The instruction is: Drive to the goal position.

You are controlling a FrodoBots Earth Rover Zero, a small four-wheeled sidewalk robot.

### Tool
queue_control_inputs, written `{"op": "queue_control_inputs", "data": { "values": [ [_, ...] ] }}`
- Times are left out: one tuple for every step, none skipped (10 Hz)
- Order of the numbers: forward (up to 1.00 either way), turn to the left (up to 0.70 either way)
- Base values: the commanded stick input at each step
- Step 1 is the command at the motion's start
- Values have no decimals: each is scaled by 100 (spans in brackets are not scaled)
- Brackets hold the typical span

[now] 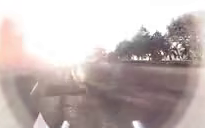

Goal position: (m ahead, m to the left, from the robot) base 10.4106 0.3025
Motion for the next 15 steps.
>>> {"op": "queue_control_inputs", "data": {
  "values": [
    [50, -21],
    [50, -47],
    [50, -50],
    [50, -25],
    [50, 0],
    [50, 0],
    [50, 0],
    [50, -3],
    [50, -37],
    [50, -46],
    [50, -23],
    [50, 0],
    [50, 0],
    [50, 0],
    [50, 0]
  ]
}}
